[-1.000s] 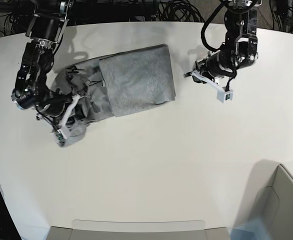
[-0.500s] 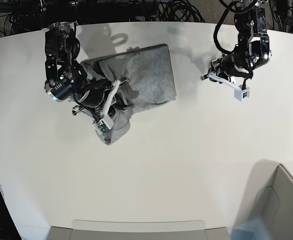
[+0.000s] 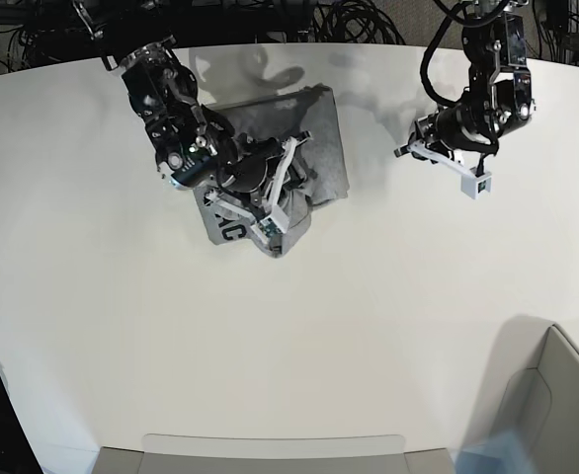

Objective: Fold the T-shirt properly
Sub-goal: 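Fold the strip end with the right gripper over onto the bundle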

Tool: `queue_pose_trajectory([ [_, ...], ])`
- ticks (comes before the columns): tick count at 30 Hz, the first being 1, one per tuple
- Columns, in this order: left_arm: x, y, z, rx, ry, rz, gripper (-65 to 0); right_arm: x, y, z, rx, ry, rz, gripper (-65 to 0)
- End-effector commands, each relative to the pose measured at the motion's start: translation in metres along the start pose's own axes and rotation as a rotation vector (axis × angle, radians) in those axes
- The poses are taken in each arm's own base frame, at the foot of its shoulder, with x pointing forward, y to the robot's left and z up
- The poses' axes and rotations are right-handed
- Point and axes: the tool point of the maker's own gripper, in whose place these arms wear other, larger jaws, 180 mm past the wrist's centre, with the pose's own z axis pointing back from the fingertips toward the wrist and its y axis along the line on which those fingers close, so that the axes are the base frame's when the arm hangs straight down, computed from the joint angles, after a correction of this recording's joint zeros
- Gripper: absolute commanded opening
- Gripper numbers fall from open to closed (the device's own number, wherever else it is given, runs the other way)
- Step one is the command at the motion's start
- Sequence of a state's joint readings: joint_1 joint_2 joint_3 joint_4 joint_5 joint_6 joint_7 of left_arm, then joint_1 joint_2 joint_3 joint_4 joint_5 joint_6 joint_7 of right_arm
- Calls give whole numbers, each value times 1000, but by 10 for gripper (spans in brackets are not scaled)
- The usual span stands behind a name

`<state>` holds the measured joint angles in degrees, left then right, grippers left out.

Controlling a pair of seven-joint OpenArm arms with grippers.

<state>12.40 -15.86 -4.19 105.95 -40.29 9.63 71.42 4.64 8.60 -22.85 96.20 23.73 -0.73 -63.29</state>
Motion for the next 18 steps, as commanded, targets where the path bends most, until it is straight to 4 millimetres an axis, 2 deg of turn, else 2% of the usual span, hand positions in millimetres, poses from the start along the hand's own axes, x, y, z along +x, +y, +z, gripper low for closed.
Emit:
queue_pose_trajectory([
  [1,6,-3,4,-9,-17,-14,-650,12,4,2,12,-22,23,-645],
  [4,6,-3,3,-8,-16,-13,-650,7,17,-1,35,10,60,-553],
  [9,-2,9,-7,14,26,18,-650,25,54,18,94,-74,156,-422],
  [12,-6,14,-11,25,45,32,-650,33,70,29,121,-113,206,-407],
  [18,-5,15,-11,26,42,35,-650,38,87,42,148,-154,257,-407],
])
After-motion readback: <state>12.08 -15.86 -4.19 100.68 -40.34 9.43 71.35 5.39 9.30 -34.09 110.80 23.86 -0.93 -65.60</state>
